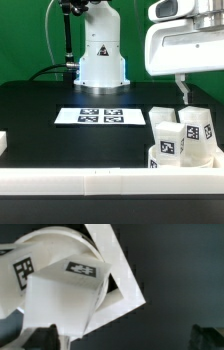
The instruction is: Assemble stool
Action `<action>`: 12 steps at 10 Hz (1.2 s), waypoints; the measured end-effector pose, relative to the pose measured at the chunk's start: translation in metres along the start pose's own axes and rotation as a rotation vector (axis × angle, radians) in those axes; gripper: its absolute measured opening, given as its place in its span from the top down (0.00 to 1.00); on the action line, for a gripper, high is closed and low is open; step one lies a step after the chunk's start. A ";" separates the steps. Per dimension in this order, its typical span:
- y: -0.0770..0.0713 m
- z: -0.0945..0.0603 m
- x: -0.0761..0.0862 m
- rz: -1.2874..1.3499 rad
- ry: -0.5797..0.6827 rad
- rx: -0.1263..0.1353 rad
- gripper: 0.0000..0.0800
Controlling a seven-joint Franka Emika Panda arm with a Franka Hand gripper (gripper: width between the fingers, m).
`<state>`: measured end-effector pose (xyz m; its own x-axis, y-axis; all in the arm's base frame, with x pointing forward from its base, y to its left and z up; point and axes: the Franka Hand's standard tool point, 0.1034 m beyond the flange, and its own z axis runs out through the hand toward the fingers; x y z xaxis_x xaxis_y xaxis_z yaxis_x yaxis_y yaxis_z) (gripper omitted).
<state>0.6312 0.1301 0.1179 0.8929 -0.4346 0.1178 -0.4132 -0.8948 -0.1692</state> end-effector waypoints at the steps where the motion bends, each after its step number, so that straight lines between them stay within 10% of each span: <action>1: 0.001 0.000 0.001 -0.095 0.002 -0.005 0.19; 12: 0.017 0.003 0.012 -0.816 -0.024 -0.053 0.19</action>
Offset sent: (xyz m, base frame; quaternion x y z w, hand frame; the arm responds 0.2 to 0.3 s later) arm 0.0133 0.0127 -0.0064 0.0363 -0.0633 -0.3349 0.9394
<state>0.6360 0.1101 0.1136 0.9196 0.3577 0.1627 0.3613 -0.9324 0.0076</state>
